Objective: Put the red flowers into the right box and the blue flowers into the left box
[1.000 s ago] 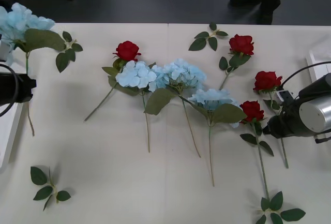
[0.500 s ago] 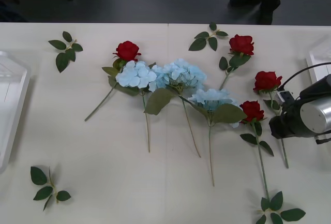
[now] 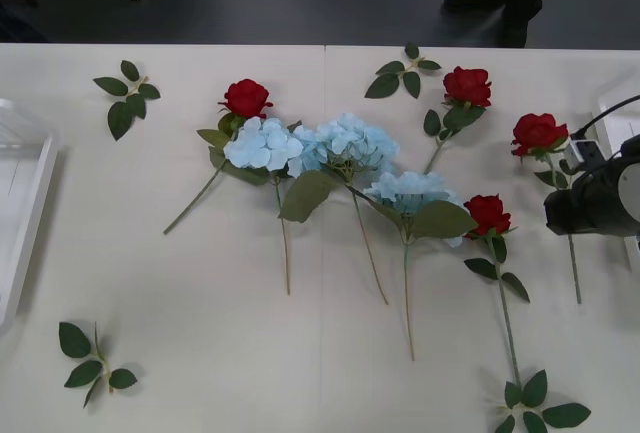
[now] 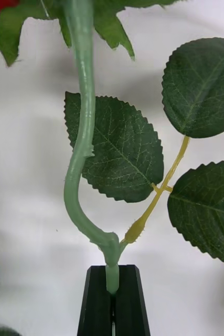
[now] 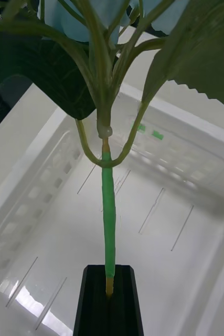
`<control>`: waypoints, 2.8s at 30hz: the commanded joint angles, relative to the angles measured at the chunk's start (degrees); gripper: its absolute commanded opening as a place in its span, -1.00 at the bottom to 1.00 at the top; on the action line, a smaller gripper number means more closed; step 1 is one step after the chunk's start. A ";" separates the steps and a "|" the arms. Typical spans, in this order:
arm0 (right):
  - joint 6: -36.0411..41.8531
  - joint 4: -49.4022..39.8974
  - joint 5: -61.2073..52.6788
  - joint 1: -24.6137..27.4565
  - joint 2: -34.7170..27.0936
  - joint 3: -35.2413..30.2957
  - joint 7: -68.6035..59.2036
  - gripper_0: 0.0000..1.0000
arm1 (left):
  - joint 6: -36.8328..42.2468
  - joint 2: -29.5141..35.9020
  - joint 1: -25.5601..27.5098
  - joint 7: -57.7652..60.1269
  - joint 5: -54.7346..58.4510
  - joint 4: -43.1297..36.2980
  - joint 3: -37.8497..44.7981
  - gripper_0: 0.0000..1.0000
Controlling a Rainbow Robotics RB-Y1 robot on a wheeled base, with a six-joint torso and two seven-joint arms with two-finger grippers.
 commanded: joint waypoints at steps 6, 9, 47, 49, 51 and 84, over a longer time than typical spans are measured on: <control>14.81 -10.04 -8.17 -0.17 -8.28 -12.68 3.72 -1.00 | -8.22 5.81 -3.69 -2.49 -0.19 12.35 -6.42 -1.00; 19.74 -11.53 -11.25 -0.26 -12.85 -16.46 3.55 -1.00 | -10.41 6.16 -5.10 -3.28 -0.19 16.13 -8.45 -1.00; -10.50 14.75 -0.44 -0.17 -18.82 -10.22 17.08 -1.00 | 14.81 6.16 -6.59 -7.59 10.45 -6.72 -13.54 1.00; -10.85 15.10 -0.88 -0.17 -18.65 -10.13 16.82 -1.00 | 16.22 6.16 -6.68 -7.32 9.83 -10.23 -15.92 1.00; -10.94 15.19 -1.23 -0.26 -18.56 -10.13 16.73 -1.00 | 17.18 6.08 -7.03 -6.88 9.22 -12.78 -18.29 1.00; 6.46 3.85 -13.54 -0.17 -21.99 -20.94 8.29 0.16 | 14.20 -23.46 -32.78 -6.80 -19.96 8.84 -41.14 1.00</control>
